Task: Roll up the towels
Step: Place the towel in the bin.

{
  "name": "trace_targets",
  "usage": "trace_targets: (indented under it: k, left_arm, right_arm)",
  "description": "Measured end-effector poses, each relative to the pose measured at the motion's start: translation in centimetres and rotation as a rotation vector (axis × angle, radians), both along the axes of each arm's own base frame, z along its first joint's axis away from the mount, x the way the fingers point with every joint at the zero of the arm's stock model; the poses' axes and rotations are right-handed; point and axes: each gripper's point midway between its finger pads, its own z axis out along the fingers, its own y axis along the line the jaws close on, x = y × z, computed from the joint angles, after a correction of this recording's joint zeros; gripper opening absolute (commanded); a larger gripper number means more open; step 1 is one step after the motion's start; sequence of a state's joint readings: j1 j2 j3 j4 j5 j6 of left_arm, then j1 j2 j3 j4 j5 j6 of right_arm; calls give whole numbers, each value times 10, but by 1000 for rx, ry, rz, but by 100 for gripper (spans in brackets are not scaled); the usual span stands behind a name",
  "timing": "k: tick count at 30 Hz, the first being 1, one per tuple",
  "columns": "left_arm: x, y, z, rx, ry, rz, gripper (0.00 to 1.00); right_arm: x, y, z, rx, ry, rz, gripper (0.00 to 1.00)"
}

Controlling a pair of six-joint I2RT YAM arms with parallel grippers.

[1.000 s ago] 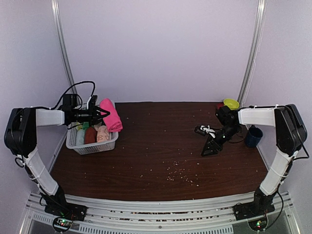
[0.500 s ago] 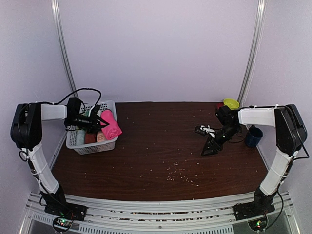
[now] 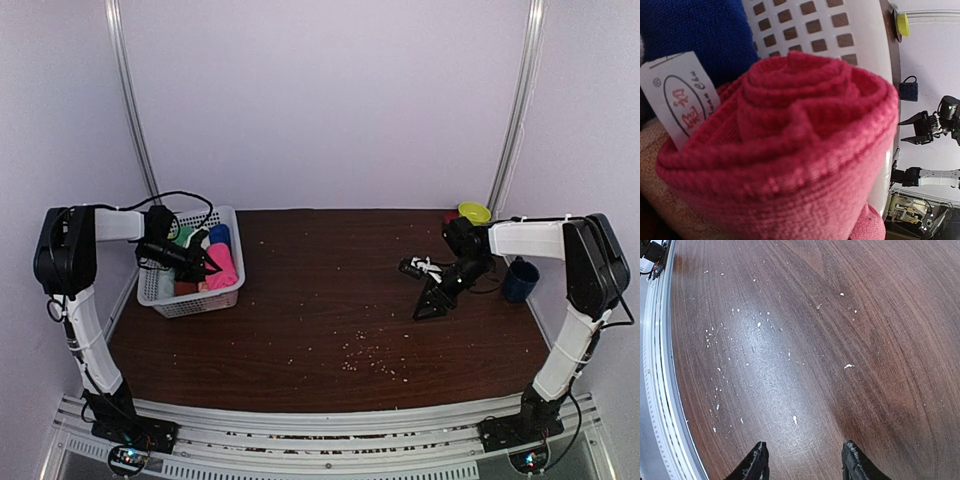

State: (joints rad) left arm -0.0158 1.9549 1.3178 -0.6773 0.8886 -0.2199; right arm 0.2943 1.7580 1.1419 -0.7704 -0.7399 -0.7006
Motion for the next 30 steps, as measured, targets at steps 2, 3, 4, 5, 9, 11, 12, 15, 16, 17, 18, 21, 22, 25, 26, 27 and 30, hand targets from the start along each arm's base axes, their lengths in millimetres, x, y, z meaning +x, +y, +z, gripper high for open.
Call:
trace_targets:
  k: [2, 3, 4, 5, 9, 11, 12, 15, 16, 17, 18, 21, 22, 25, 26, 27, 30]
  left_arm:
    - [1, 1, 1, 23, 2, -1, 13]
    - [1, 1, 1, 38, 3, -2, 14]
    - [2, 2, 0, 56, 6, -1, 14]
    - [2, 3, 0, 70, 9, 1, 14]
    - [4, 8, -3, 153, 27, 11, 16]
    - [4, 11, -7, 199, 42, 12, 18]
    - [5, 11, -9, 220, 49, 11, 18]
    - [6, 8, -19, 268, 66, -3, 23]
    - [7, 7, -21, 280, 69, -7, 25]
    - [7, 5, -23, 289, 69, -11, 28]
    - [7, 4, -24, 303, 71, -15, 32]
    - [10, 4, -25, 360, 74, -10, 41]
    - [10, 4, -25, 378, 75, -8, 44]
    - [11, 6, -27, 437, 76, 4, 68]
    - [12, 6, -27, 456, 75, 8, 72]
    - [13, 6, -27, 470, 71, 7, 74]
    - [13, 6, -27, 501, 71, 15, 76]
  right_arm:
    - [0, 0, 0, 0, 0, 0, 50]
    - [0, 0, 0, 0, 0, 0, 50]
    - [0, 0, 0, 0, 0, 0, 50]
    - [0, 0, 0, 0, 0, 0, 50]
    - [0, 0, 0, 0, 0, 0, 49]
    - [0, 0, 0, 0, 1, 0, 49]
    - [0, 0, 0, 0, 0, 0, 49]
    - [0, 0, 0, 0, 1, 0, 49]
    - [0, 0, 0, 0, 1, 0, 49]
    - [0, 0, 0, 0, 1, 0, 49]
    - [0, 0, 0, 0, 1, -1, 49]
    - [0, 0, 0, 0, 1, -1, 49]
    - [0, 0, 0, 0, 1, -1, 49]
    - [0, 0, 0, 0, 0, -1, 49]
    - [0, 0, 0, 0, 1, -1, 49]
    - [0, 0, 0, 0, 1, -1, 49]
    - [0, 0, 0, 0, 0, -1, 49]
